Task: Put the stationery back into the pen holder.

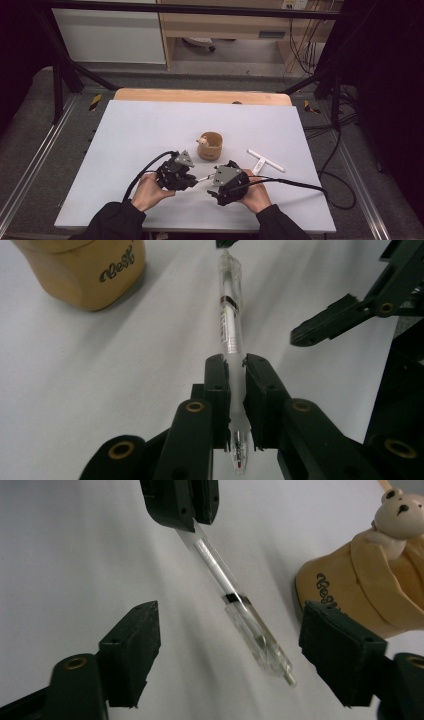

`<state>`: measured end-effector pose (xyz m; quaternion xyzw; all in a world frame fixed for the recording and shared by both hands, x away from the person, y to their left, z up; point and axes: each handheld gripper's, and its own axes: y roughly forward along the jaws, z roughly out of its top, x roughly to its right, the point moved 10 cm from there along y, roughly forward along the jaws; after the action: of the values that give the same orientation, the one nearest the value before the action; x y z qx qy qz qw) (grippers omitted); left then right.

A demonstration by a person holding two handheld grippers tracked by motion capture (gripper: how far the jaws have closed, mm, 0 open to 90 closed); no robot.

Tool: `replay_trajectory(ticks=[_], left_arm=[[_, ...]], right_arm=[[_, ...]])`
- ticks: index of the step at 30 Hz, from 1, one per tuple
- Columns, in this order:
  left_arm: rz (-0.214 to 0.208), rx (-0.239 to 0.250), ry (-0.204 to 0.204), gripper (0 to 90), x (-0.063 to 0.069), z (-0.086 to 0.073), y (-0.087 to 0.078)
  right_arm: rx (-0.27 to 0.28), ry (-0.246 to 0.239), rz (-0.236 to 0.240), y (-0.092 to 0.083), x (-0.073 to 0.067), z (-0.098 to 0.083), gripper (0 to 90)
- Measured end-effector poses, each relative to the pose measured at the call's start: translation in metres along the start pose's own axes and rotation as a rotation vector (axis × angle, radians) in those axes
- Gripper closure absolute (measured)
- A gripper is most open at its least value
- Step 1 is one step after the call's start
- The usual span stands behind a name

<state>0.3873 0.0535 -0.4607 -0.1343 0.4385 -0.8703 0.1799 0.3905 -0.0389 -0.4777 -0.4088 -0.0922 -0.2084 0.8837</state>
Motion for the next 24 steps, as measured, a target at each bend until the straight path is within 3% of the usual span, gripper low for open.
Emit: replay_trajectory(ticks=[13,16,19,24], left_arm=[[-0.015,-0.049,0.040,79.8,0.009,0.020,0.008],[-0.026,-0.049,0.030,79.8,0.013,0.024,0.011],[-0.029,-0.070,0.046,79.8,0.013,0.024,0.013],[-0.039,-0.080,0.044,79.8,0.015,0.026,0.016]], right_arm=[[-0.022,-0.151,-0.029,-0.001,0.000,-0.006,47.8],[-0.019,-0.181,-0.038,-0.002,-0.001,-0.006,53.5],[-0.004,-0.226,-0.060,-0.003,-0.001,-0.005,61.2],[-0.013,-0.277,-0.069,-0.004,-0.002,-0.005,66.6]])
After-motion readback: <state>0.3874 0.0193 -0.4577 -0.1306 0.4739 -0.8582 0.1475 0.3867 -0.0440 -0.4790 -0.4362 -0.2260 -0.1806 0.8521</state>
